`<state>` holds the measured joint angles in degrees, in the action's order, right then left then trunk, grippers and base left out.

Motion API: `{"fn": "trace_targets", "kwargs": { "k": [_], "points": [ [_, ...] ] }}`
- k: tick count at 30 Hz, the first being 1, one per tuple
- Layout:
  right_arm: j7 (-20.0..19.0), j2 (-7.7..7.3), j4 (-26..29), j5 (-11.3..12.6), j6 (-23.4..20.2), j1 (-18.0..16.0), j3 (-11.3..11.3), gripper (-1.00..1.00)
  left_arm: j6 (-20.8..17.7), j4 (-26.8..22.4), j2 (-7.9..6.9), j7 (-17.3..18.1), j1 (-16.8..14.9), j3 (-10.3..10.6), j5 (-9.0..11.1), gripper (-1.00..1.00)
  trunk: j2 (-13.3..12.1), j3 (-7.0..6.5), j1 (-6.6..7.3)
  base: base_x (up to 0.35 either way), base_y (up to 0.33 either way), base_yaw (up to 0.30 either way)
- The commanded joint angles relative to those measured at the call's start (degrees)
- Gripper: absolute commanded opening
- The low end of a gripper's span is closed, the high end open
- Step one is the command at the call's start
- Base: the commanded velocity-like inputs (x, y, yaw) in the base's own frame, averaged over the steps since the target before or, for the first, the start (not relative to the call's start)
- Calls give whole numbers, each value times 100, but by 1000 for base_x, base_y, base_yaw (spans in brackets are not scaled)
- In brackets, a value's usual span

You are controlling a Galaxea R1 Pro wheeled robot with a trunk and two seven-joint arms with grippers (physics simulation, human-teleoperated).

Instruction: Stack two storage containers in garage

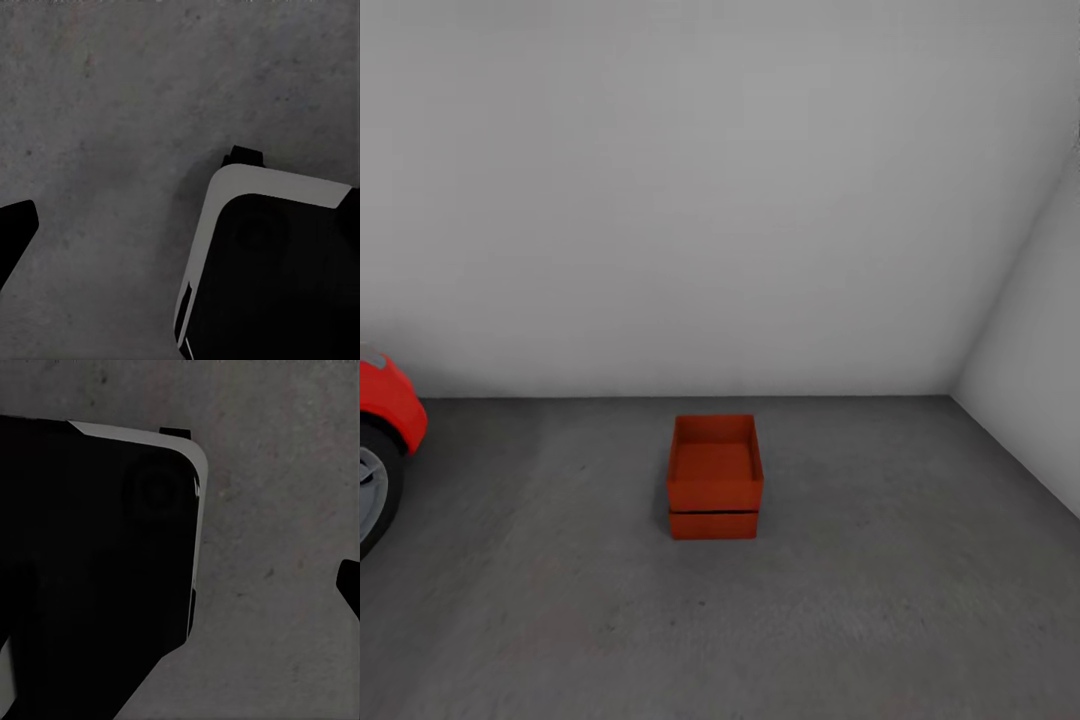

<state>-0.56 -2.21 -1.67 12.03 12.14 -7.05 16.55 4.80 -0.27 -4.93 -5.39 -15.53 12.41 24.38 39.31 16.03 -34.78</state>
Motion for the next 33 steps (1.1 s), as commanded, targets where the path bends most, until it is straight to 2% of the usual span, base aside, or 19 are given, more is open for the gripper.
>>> {"fn": "trace_targets", "kwargs": {
  "k": [1,33],
  "points": [
    [-6,2,-18,54,34,-7,49,100,12,0,0,-15,-3,49,43,100,6,-2,-1,0,0,0],
    [13,36,-18,56,20,-7,50,100,12,0,0,-15,-3,43,45,100,6,-299,-1,0,0,0]
  ]
}}
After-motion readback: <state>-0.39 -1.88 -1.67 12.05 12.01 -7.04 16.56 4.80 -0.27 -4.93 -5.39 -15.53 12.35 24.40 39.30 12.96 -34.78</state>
